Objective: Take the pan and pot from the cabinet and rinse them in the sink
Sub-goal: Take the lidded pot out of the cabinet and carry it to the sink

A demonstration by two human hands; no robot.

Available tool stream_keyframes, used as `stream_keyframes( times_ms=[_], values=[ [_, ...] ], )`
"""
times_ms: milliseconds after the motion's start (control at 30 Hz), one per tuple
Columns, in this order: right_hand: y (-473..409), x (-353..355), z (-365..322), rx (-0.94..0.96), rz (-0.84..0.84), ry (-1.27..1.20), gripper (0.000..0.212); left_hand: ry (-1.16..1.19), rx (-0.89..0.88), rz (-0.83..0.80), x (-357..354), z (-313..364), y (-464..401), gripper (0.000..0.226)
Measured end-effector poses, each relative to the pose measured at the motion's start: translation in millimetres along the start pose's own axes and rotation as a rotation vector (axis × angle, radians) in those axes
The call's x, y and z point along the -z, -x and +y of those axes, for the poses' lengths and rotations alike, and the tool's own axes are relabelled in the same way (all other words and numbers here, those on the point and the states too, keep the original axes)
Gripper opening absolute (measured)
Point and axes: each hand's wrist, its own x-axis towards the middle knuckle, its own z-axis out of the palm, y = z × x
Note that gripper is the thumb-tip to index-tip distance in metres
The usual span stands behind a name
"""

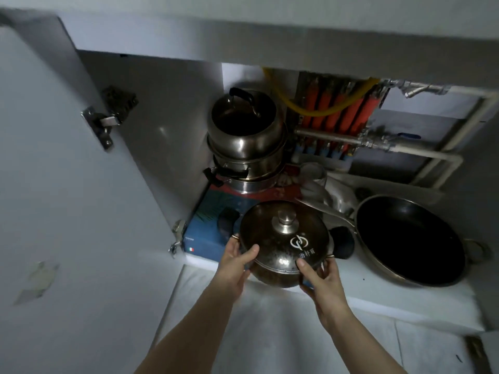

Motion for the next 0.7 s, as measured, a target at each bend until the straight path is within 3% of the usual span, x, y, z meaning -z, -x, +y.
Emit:
stream_keyframes(
  times_ms=[333, 700],
  values=[
    [171.7, -42.1, -131.4, -0.181, -0.044, 0.088, 0.067, 0.059, 0.097, 0.136, -20.8, 116.3, 209.6, 0.043],
    [334.0, -92.1, -262.3, -0.197, -0.145, 0.147, 0.063, 0.135, 0.070, 0.208, -30.5, 222.3, 397.8, 0.048]
  ],
)
